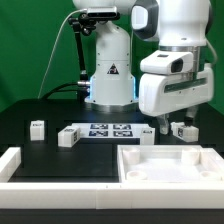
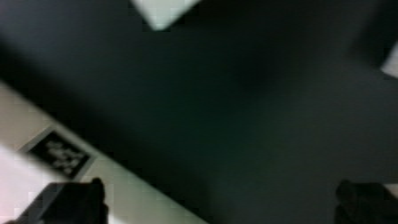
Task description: Assemble one leg
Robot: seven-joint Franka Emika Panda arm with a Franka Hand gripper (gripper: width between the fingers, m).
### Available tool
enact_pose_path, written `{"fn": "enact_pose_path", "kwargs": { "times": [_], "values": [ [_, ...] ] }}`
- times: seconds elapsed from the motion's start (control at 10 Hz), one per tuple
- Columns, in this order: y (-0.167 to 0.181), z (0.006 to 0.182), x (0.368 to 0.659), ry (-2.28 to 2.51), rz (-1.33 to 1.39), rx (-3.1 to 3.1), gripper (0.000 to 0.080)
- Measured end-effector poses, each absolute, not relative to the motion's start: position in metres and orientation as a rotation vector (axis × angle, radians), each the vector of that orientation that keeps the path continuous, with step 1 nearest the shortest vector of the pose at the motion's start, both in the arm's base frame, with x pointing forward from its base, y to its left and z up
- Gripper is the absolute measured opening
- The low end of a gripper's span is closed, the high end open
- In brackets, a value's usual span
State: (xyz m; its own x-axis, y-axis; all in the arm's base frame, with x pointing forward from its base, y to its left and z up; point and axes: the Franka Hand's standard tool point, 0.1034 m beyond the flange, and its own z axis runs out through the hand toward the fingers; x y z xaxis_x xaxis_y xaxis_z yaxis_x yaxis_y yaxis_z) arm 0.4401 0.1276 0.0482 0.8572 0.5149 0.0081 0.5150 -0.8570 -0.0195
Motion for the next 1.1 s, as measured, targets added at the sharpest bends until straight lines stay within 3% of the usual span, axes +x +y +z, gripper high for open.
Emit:
{"fn": "enact_pose_path", "kwargs": {
  "times": [0.3, 0.7, 1.1],
  "values": [
    [0.152, 0.050, 0.427, -0.668, 0.006, -3.037, 0.0649],
    [0.151, 0.050, 0.424, -0.681, 0.087, -3.048, 0.0649],
    [0.153, 0.043, 0.396, -0.644, 0.671, -3.090, 0.0649]
  ]
}}
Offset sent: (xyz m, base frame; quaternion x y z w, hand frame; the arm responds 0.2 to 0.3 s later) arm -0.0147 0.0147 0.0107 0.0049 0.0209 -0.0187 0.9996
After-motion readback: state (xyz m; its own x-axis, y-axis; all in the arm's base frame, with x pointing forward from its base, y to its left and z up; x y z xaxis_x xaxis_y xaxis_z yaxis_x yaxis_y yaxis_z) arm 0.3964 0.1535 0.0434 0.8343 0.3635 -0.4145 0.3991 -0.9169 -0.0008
